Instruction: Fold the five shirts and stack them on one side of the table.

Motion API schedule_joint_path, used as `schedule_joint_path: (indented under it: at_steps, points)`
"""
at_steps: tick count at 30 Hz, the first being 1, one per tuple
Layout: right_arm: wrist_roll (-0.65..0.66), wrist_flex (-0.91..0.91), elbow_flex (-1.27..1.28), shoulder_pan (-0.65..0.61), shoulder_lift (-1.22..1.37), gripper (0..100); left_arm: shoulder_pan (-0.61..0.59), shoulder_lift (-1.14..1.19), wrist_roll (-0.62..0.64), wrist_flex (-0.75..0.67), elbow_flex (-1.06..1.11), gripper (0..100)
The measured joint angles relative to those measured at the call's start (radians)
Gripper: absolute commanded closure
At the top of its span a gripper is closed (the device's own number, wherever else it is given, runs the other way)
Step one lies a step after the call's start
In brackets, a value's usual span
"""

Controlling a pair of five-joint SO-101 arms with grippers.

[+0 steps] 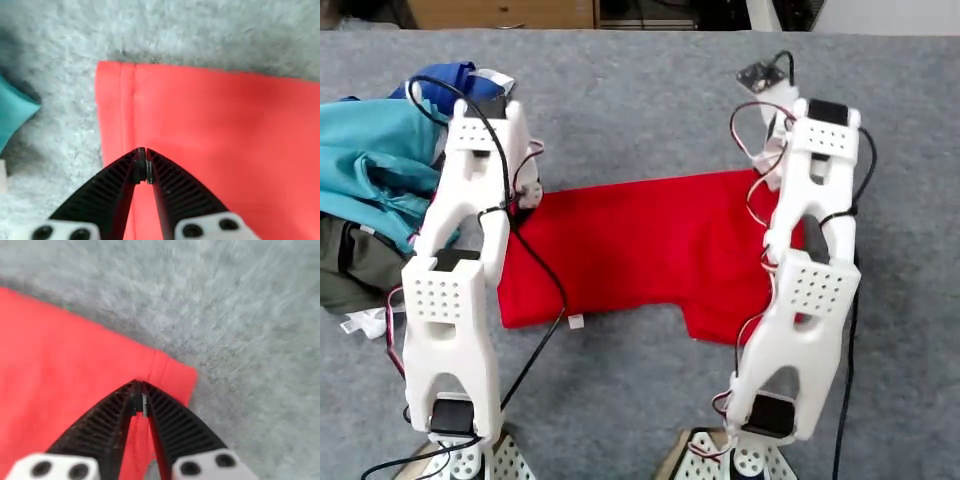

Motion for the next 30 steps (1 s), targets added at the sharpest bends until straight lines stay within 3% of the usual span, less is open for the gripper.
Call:
schedule_joint_path:
  at_steps: [6, 18, 24, 30]
  points:
    - [0.000, 0.012, -0.034, 0.009, 0.012, 99.4, -0.005, 0.000, 0.000, -0.061, 0.054, 98]
    - [0.025, 0.361, -0.394, 0.012, -0.101, 99.0, -0.006, -0.005, -0.049, 0.103, -0.244, 98]
    - [0.092, 0.440, -0.431, 0.038, -0.172, 99.0, 0.008, -0.192, -0.115, 0.103, -0.014, 98]
    - [0.195, 0.440, -0.183, 0.054, -0.388, 99.0, 0.014, -0.505, -0.123, 0.025, 0.305, 98]
